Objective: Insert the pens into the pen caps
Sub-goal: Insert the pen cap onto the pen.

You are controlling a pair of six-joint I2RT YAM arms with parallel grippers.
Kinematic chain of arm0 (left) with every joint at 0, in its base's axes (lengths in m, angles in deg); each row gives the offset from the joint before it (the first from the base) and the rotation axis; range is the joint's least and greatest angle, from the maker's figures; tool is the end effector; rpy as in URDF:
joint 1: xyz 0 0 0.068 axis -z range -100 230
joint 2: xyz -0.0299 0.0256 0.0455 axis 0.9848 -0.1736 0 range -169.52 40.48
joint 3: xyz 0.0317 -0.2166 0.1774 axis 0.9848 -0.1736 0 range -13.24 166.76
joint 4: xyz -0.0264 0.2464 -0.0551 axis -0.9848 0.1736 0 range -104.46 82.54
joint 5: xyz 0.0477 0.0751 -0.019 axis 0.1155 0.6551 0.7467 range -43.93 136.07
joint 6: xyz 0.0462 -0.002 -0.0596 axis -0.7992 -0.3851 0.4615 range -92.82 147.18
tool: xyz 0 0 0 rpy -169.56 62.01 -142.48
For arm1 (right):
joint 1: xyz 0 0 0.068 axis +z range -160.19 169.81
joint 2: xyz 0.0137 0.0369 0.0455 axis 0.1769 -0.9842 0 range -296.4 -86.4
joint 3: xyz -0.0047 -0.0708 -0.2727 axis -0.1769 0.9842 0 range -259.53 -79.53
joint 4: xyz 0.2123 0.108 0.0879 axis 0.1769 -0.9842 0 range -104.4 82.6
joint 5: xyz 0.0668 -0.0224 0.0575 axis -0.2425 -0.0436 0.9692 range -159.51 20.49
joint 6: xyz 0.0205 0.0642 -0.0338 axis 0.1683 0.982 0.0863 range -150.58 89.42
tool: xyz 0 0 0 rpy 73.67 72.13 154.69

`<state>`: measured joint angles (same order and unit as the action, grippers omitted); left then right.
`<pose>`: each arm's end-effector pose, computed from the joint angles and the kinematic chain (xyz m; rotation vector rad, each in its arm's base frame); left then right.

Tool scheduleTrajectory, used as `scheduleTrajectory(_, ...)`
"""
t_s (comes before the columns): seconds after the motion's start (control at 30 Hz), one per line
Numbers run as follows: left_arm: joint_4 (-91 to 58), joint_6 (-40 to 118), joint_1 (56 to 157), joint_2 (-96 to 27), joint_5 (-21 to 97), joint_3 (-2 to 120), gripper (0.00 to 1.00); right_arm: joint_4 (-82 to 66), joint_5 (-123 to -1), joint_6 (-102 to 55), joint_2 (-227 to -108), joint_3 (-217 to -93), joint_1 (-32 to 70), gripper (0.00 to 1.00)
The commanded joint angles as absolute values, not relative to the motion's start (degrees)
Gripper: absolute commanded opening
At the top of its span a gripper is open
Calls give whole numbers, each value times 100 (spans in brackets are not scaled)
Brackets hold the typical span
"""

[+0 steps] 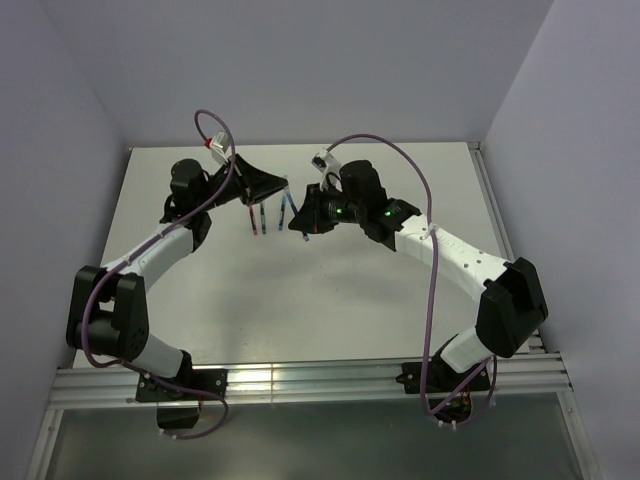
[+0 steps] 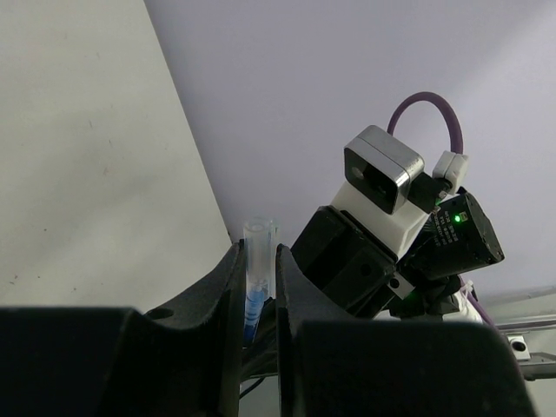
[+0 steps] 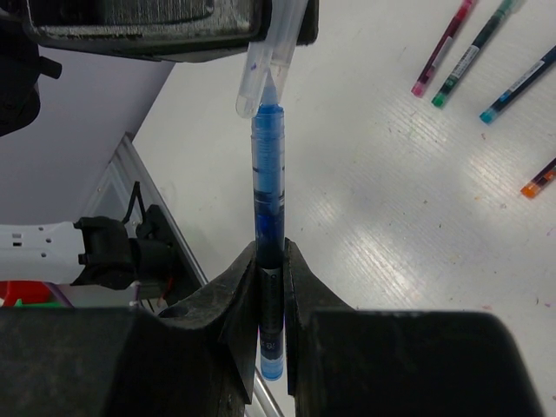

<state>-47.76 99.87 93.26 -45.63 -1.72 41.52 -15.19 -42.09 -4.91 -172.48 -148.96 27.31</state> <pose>0.3316 -0.1267 0.3181 -0.1655 1.8583 -1.7457 0.2712 0.2449 0.3217 -0.5501 2.0767 1.1567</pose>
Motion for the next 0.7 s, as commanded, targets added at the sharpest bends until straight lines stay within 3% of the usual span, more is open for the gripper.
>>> scheduleTrajectory(0.0,-4936,9899,9485,-4390,-123,4178,0,-1338,-4296,-466,-17016,-15063,2655,0)
scheduleTrajectory(0.67,-3872,8879,10092,-3415,608,3827,0,-1091,-4753,-184,-16682,-14993,2576,0)
